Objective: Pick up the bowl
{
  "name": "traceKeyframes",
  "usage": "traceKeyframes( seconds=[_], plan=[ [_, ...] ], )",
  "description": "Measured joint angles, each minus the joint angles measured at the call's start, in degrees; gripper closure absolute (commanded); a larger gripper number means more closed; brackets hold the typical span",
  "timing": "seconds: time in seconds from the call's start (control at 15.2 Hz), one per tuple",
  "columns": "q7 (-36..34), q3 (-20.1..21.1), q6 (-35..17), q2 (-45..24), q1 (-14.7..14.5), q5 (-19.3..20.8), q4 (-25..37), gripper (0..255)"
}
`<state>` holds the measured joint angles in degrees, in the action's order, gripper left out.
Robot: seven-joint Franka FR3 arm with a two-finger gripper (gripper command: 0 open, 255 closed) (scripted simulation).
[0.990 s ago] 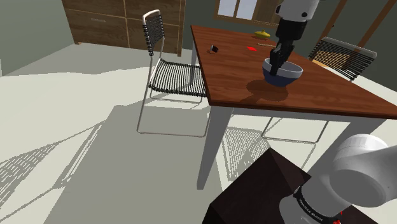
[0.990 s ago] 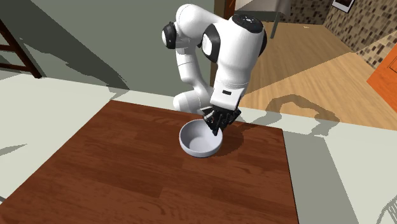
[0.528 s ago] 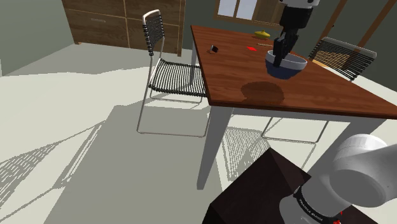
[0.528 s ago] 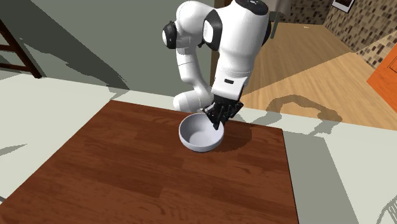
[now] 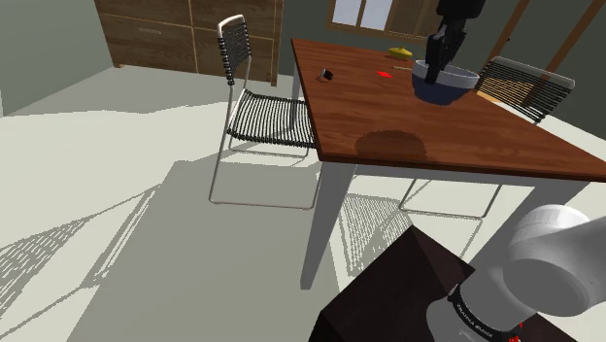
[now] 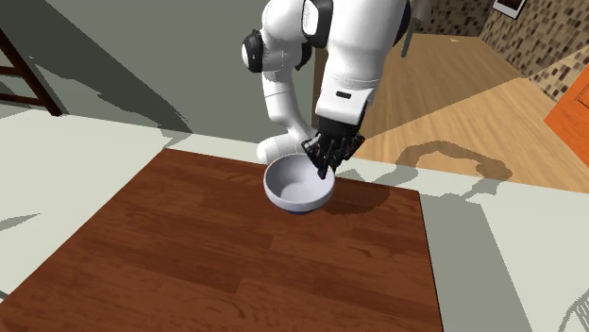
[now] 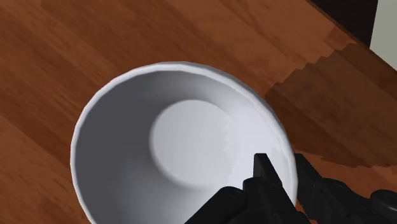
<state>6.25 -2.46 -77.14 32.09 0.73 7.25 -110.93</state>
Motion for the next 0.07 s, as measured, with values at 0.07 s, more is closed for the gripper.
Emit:
traceKeyframes(
  seconds=[0.07],
  plan=[
    [0.1, 0.0, 0.4, -0.2, 0.0, 0.0, 0.6, 255]
  ],
)
